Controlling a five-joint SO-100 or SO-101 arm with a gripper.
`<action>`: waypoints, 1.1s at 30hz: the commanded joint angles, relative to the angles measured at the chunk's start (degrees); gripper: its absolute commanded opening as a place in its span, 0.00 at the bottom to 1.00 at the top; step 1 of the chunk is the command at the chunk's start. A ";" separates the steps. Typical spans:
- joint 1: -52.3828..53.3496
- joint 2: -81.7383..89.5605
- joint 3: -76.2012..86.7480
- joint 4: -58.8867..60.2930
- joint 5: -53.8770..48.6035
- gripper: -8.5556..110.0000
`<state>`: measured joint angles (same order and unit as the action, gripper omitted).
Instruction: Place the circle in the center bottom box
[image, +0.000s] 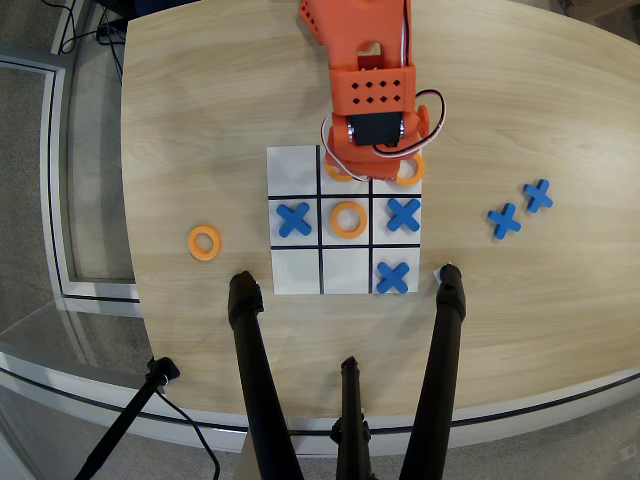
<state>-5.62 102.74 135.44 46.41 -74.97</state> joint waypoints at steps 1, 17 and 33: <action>-0.35 -0.44 -0.79 -0.53 0.35 0.07; -0.18 -0.70 -1.32 -0.88 -0.09 0.09; 1.58 4.66 -13.54 11.60 -0.53 0.17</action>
<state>-5.54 104.77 127.79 53.44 -75.41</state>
